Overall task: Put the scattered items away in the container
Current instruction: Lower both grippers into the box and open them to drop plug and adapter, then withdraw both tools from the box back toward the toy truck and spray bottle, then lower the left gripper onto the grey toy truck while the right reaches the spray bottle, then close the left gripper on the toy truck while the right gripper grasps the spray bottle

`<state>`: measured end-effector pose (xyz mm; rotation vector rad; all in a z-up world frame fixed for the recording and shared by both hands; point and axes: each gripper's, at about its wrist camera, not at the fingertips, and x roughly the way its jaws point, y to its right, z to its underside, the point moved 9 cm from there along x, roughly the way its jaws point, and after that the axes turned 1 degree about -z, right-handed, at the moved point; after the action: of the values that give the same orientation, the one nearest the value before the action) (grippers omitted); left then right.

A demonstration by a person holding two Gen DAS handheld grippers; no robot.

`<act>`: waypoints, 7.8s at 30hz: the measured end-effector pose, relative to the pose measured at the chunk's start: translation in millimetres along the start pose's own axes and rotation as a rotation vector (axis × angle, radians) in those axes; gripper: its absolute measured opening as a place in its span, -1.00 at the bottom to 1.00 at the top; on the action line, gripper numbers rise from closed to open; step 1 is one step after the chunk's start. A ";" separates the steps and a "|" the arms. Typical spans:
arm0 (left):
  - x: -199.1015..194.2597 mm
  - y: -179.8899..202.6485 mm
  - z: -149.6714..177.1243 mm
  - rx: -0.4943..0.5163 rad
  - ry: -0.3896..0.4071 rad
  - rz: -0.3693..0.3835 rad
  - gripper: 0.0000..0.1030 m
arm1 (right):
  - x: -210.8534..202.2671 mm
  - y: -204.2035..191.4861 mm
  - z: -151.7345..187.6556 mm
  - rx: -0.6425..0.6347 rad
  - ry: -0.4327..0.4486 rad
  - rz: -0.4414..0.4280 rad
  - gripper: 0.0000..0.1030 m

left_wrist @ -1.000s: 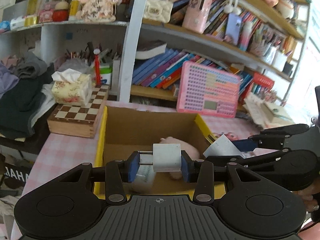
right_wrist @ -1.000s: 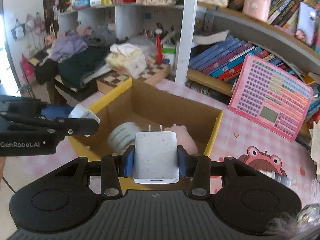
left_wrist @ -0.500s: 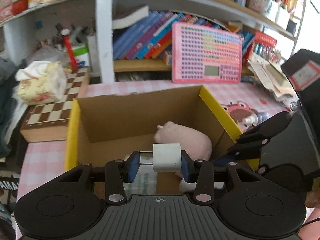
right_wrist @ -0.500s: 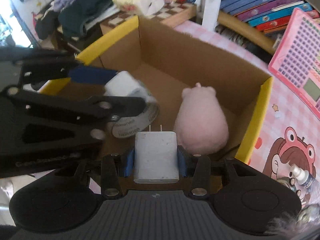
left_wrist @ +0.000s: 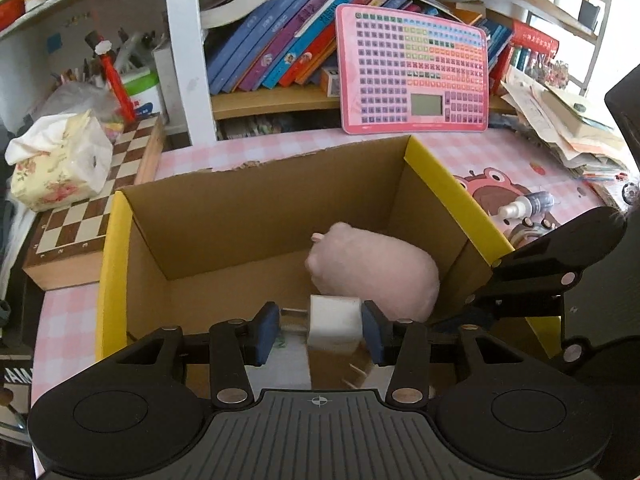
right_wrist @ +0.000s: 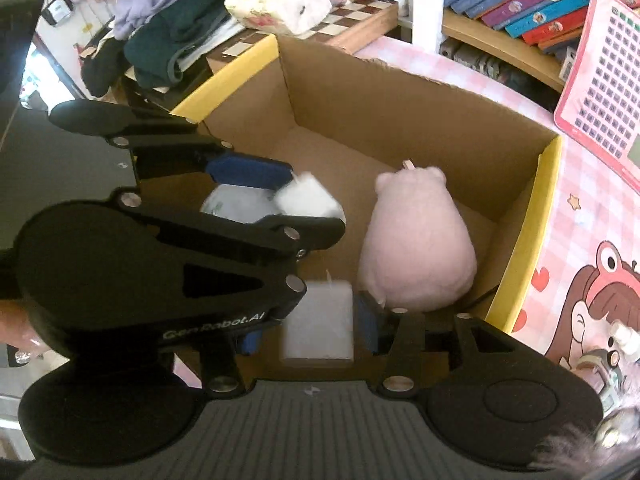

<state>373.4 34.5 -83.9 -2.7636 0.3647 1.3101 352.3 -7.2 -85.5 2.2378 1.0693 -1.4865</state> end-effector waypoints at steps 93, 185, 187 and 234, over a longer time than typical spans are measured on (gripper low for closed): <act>-136.6 102.9 205.9 0.021 -0.030 0.006 0.70 | -108.2 -69.4 247.6 0.354 0.164 0.388 0.73; 118.1 228.9 -41.8 -0.082 0.024 -0.142 0.39 | -39.4 315.9 103.5 0.159 0.126 0.224 0.68; 121.2 229.1 -40.8 -0.082 0.016 -0.139 0.36 | -33.8 318.5 101.3 0.135 0.110 0.232 0.68; 48.4 247.3 -21.2 -0.078 0.052 -0.031 0.24 | -96.4 299.4 171.5 0.332 0.179 0.209 0.53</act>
<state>360.0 -217.7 -96.5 -2.8592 0.2789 1.2747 420.3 -355.7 -132.8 2.6559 0.6400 -1.4858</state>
